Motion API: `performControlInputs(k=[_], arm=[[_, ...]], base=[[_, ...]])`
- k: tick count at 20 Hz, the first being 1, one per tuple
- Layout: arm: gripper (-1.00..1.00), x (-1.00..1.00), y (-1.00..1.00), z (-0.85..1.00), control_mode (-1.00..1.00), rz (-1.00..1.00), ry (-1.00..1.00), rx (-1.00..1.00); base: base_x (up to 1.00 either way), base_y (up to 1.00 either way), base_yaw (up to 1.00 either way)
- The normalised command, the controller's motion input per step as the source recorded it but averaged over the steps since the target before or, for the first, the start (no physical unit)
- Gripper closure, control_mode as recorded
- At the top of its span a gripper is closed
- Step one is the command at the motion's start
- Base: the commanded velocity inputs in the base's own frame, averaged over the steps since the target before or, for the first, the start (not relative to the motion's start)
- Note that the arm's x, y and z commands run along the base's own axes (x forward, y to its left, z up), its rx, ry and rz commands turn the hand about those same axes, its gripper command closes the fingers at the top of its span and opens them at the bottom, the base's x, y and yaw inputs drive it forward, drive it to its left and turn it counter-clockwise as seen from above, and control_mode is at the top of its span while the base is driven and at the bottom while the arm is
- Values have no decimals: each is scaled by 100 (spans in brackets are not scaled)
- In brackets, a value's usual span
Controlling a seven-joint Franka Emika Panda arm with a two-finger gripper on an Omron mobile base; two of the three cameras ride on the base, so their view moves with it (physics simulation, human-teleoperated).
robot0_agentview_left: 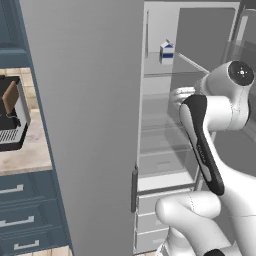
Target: Take out the milk from the fridge and place it on the tray on the counter. Then take the sugar cube near the tray and place it in the tray.
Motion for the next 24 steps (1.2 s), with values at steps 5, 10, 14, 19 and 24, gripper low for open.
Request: performControlInputs(k=[5, 10, 14, 19, 24], arm=[[-100, 0, -3, 62, -100, -4, -13, 0], [-100, 6, -3, 59, -100, -2, -9, 0], [-100, 12, -16, 42, -100, 0, -7, 0], [-100, 35, -8, 10, -100, 0, 0, 0], [-100, 34, -4, 0, -100, 0, 0, 0]], base=[[0, 0, 0], [0, 0, 0], [0, 0, 0], [0, 0, 0], [0, 0, 0]])
